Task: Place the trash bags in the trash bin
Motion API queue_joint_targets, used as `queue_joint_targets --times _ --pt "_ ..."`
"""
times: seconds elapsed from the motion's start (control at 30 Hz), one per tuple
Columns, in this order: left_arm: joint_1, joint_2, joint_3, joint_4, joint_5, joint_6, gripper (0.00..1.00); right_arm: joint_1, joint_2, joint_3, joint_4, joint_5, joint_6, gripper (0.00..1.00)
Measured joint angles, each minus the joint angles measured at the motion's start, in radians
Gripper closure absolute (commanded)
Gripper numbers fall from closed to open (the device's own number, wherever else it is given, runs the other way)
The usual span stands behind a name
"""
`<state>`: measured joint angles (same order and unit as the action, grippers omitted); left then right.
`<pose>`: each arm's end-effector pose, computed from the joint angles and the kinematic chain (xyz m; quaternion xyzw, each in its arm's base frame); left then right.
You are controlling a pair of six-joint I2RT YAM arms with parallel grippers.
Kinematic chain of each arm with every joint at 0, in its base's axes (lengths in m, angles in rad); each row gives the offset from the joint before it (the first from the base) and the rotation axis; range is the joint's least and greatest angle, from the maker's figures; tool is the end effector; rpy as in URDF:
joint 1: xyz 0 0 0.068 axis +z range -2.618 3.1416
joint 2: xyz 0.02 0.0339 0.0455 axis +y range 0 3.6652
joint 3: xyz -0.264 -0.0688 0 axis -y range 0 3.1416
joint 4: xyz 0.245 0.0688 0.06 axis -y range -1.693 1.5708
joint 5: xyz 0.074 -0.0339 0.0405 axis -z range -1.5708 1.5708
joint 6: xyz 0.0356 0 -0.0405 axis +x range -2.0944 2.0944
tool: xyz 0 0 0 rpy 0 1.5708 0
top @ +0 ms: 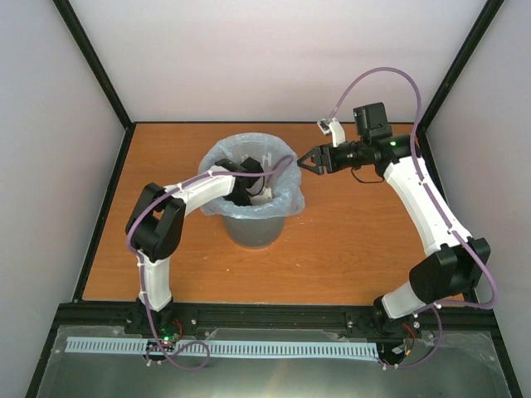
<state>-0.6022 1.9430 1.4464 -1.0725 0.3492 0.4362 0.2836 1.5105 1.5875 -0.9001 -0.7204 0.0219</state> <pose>0.2899 -0.2141 0.1880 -0.4888 -0.8549 0.1732 0.0136 0.2932 0.1099 0.3818 -0.2413 0.8469 0.3763 0.2879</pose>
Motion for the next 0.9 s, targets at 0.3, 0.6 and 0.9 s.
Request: queue_joint_targets --times 0.3,0.6,0.9 --pt "0.000 0.029 0.001 -0.010 0.002 0.008 0.51 0.054 0.034 -0.023 0.006 -0.024 0.005 0.34" --pt "0.009 0.029 0.020 -0.037 0.006 0.007 0.54 0.072 0.064 -0.044 0.001 0.026 0.001 0.41" --pt "0.018 0.029 0.156 -0.119 0.045 0.005 0.44 0.086 0.066 -0.044 0.000 0.043 -0.010 0.44"
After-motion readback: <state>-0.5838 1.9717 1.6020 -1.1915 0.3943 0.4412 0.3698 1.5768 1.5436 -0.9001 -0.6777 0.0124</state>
